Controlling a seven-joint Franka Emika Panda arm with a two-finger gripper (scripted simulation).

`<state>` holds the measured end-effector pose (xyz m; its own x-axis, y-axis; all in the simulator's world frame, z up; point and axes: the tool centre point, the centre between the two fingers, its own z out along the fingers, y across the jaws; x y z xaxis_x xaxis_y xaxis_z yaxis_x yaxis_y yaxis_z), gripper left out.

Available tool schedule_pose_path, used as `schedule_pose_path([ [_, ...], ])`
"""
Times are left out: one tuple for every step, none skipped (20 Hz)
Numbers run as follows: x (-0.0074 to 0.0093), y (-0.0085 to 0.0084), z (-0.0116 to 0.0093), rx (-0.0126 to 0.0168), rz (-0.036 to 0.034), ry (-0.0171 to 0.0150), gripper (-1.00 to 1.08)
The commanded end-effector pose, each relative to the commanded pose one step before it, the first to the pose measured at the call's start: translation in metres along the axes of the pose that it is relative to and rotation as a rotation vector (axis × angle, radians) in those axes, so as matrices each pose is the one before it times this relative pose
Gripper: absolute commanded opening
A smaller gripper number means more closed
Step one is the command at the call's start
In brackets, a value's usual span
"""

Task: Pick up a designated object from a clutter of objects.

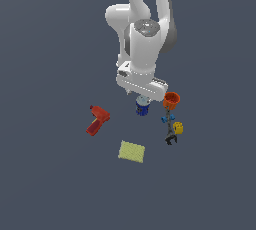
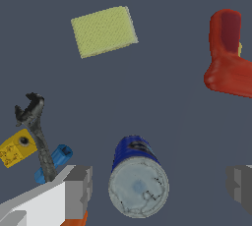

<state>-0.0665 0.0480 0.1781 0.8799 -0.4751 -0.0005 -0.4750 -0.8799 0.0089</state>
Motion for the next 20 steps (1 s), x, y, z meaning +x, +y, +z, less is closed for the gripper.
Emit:
schedule_pose_path([
  [-0.01225,-0.00218,0.01319,0.00200,0.04616,0.00068,1.00],
  [-0.00459,-0.00040,0.00467,0.00067,0.01644,0.00003,1.00],
  [-0.00437,-0.00023,0.00434,0.00065,0.01550,0.00000,1.00],
  [-0.00415,-0.00008,0.00402,0.00062,0.01455,-0.00003,1.00],
  [-0.00391,0.00005,0.00371,0.00060,0.01364,-0.00005,1.00],
  [-0.00366,0.00015,0.00342,0.00056,0.01268,-0.00007,1.00],
  [-0.00341,0.00023,0.00313,0.00053,0.01175,-0.00008,1.00],
  [-0.00315,0.00029,0.00284,0.00050,0.01082,-0.00009,1.00],
  [-0.00288,0.00033,0.00257,0.00046,0.00988,-0.00010,1.00],
  [-0.00261,0.00035,0.00230,0.00042,0.00894,-0.00010,1.00],
  [-0.00235,0.00036,0.00204,0.00038,0.00798,-0.00010,1.00],
  [-0.00206,0.00036,0.00179,0.00034,0.00707,-0.00010,1.00],
  [-0.00180,0.00032,0.00154,0.00029,0.00609,-0.00009,1.00],
  [-0.00151,0.00031,0.00129,0.00025,0.00521,-0.00008,1.00],
  [-0.00126,0.00025,0.00105,0.00020,0.00419,-0.00007,1.00],
  [-0.00096,0.00021,0.00082,0.00016,0.00331,-0.00006,1.00],
  [-0.00068,0.00016,0.00058,0.00012,0.00239,-0.00004,1.00],
  [-0.00043,0.00008,0.00035,0.00007,0.00138,-0.00002,1.00],
  [-0.00030,-0.00010,0.00012,0.00000,0.00000,0.00000,1.00],
  [0.00081,0.00000,-0.00056,-0.00052,-0.00286,-0.00033,1.00],
])
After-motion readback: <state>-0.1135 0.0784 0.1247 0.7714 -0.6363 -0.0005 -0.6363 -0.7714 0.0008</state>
